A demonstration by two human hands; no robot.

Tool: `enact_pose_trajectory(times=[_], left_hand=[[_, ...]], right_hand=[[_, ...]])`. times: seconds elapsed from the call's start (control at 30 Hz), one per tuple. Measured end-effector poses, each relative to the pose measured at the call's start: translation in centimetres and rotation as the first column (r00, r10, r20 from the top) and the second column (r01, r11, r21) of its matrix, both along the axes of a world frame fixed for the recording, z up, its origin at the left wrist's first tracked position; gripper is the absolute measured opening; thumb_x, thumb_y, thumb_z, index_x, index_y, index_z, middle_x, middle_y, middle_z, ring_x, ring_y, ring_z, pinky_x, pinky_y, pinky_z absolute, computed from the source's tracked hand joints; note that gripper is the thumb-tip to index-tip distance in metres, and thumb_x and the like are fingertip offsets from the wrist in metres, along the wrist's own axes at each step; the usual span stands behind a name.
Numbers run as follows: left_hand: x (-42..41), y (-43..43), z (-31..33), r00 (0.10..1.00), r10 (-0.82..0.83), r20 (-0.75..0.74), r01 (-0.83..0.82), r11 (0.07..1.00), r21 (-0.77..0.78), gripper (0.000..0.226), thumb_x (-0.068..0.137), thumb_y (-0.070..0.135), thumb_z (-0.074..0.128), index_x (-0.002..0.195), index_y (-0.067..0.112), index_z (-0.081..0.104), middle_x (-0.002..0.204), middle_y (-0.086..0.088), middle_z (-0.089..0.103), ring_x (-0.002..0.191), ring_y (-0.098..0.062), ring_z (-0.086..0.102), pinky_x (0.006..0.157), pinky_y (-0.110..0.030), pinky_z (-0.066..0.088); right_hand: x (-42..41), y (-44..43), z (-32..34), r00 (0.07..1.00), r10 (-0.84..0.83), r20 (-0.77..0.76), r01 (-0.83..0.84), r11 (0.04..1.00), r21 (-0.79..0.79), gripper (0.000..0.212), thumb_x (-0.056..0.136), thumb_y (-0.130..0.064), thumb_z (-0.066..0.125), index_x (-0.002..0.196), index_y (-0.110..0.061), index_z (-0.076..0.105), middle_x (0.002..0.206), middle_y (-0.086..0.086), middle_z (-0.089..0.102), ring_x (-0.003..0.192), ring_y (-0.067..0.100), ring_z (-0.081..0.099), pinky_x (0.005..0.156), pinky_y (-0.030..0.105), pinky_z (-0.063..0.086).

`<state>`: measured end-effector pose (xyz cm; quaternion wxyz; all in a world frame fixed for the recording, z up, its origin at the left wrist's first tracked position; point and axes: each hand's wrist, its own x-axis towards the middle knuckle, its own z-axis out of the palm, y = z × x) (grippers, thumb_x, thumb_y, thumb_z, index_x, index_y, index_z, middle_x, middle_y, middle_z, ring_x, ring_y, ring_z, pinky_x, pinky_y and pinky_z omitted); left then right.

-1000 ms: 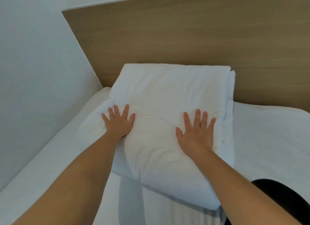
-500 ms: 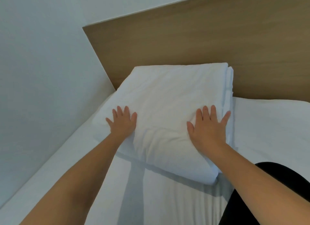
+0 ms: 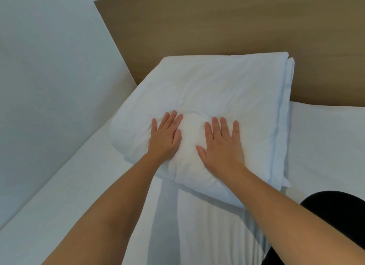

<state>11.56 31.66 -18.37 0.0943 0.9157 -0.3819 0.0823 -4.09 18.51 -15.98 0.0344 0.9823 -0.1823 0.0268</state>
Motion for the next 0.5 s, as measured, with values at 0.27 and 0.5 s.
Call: enact_pose_trajectory(times=[0.27, 0.5], left_hand=[[2.2, 0.3, -1.6, 0.977, 0.214, -0.001, -0.213, 0.974, 0.077, 0.070, 0.092, 0.051, 0.000, 0.155, 0.024, 0.015, 0.163, 0.001, 0.011, 0.150, -0.018, 0.004, 0.119, -0.051, -0.008], [2.1, 1.0, -0.5, 0.903, 0.430, 0.011, -0.428, 0.897, 0.109, 0.064, 0.101, 0.043, 0.014, 0.154, 0.007, 0.016, 0.162, -0.009, 0.014, 0.149, -0.026, 0.008, 0.118, -0.057, 0.000]], right_hand=[[-2.4, -0.9, -0.7, 0.988, -0.145, -0.045, 0.147, 0.988, 0.038, 0.079, 0.097, -0.059, 0.007, 0.154, -0.005, -0.006, 0.160, 0.025, -0.006, 0.148, 0.040, -0.006, 0.117, 0.057, -0.009], [-6.4, -1.7, -0.3, 0.964, -0.260, -0.051, 0.261, 0.965, 0.020, 0.082, 0.097, -0.059, 0.007, 0.154, -0.001, 0.000, 0.160, 0.025, 0.001, 0.149, 0.039, 0.001, 0.119, 0.055, -0.006]])
